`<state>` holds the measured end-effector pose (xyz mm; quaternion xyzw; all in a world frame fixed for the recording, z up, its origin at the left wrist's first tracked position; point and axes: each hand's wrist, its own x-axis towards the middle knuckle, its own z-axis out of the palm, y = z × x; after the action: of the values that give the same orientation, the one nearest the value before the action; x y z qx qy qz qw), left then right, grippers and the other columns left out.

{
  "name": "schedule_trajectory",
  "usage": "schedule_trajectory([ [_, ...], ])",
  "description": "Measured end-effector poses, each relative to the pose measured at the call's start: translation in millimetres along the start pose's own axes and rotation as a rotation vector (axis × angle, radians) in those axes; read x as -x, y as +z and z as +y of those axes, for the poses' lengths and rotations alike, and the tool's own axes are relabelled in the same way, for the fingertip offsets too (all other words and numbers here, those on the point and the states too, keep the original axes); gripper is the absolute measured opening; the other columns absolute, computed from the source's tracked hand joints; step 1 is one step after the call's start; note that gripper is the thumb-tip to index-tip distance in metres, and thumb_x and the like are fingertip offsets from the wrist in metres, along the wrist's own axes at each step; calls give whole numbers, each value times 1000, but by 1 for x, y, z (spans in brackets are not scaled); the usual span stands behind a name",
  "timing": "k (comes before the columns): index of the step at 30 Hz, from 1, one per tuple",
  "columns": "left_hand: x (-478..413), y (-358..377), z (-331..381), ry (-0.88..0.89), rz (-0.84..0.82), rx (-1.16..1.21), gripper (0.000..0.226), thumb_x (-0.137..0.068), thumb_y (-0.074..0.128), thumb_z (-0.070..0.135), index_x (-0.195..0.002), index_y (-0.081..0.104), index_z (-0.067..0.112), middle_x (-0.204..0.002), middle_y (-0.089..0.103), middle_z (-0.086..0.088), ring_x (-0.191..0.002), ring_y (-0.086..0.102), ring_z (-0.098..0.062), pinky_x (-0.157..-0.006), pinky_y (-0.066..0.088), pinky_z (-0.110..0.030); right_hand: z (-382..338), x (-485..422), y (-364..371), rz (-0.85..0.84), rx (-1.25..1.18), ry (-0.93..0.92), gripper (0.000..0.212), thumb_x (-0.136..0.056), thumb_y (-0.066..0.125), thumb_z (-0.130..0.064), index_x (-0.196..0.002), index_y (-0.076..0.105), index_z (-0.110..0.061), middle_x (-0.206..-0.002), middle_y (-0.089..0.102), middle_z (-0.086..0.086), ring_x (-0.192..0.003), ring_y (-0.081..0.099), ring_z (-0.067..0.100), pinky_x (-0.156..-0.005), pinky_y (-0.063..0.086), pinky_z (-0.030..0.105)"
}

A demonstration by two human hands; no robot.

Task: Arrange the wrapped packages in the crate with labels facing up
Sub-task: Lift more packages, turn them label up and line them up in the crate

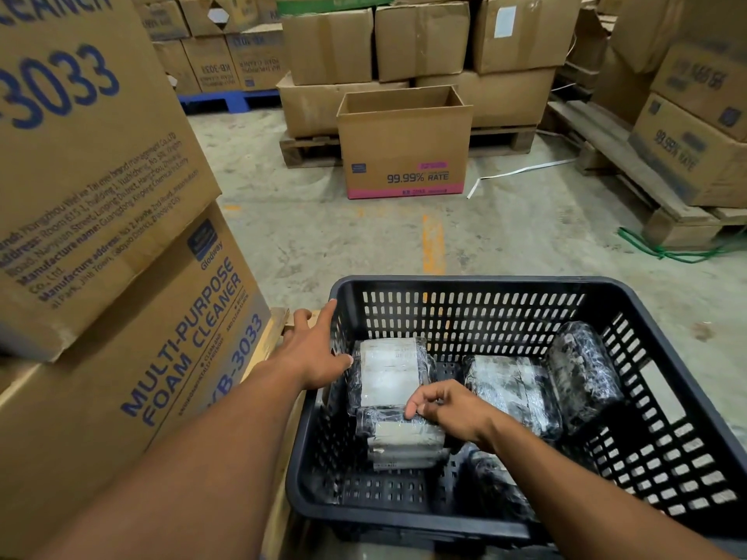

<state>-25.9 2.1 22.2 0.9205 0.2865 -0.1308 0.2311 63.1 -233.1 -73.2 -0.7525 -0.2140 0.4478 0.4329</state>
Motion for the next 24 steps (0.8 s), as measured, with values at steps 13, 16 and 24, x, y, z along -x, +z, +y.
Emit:
schedule_trajectory([
  [13, 4, -4, 8, 64, 10, -32, 100, -93, 67, 38, -165, -3, 40, -169, 5, -8, -151, 31, -37, -119, 38, -55, -13, 6, -5, 41, -57, -53, 18, -81, 83, -9, -93, 75, -19, -110, 61, 9, -86, 68, 23, -76, 66, 49],
  [16, 6, -8, 14, 135, 91, -36, 94, -91, 65, 40, -165, 7, 38, -165, 20, -5, -146, 36, -33, -113, 44, -53, -32, 16, -30, 79, -106, -76, 14, -83, 84, -25, -95, 77, -23, -98, 63, 8, -60, 67, 18, -40, 58, 32],
  [24, 11, -12, 40, 178, -1, 402, 83, -82, 74, 64, -154, 45, 33, -144, 59, -1, -125, 60, -17, -101, 52, -36, -68, 28, -85, 219, -435, -227, 19, -88, 78, -24, -105, 79, -17, -64, 65, -6, -48, 57, 11, -37, 52, 26],
])
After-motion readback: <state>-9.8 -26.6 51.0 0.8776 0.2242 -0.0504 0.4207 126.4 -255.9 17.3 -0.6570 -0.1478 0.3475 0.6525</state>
